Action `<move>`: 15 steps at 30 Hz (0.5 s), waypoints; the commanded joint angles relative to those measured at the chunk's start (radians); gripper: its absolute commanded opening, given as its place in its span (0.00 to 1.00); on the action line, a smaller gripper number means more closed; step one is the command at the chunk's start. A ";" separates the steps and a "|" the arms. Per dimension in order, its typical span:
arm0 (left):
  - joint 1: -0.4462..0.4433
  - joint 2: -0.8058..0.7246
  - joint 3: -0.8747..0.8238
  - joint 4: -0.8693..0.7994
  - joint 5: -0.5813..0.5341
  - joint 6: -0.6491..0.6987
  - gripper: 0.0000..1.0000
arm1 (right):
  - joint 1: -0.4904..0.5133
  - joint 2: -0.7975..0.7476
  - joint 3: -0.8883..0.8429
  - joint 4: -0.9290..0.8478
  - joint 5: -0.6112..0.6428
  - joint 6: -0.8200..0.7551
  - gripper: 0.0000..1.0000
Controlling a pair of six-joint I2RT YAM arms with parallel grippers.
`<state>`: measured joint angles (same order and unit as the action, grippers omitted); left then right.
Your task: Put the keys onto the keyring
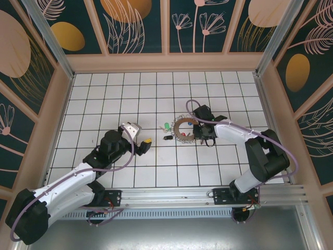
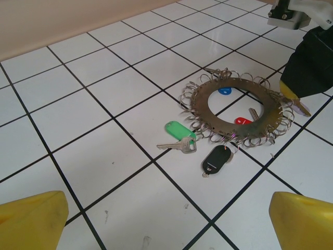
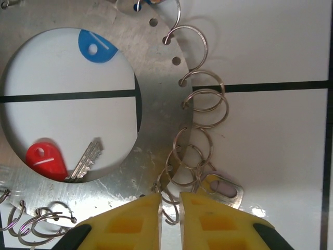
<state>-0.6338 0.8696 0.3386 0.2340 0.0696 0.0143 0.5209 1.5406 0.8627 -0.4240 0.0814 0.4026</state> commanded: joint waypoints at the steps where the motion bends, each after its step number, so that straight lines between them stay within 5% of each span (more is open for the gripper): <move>1: -0.001 0.000 0.029 0.014 0.004 -0.003 0.99 | -0.002 -0.038 -0.013 -0.031 0.036 0.018 0.17; 15: 0.001 0.003 0.028 0.015 0.012 0.002 0.99 | 0.032 -0.136 -0.031 -0.001 0.000 -0.093 0.24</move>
<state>-0.6338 0.8696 0.3386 0.2340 0.0696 0.0143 0.5571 1.4048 0.8291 -0.4000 0.0677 0.3595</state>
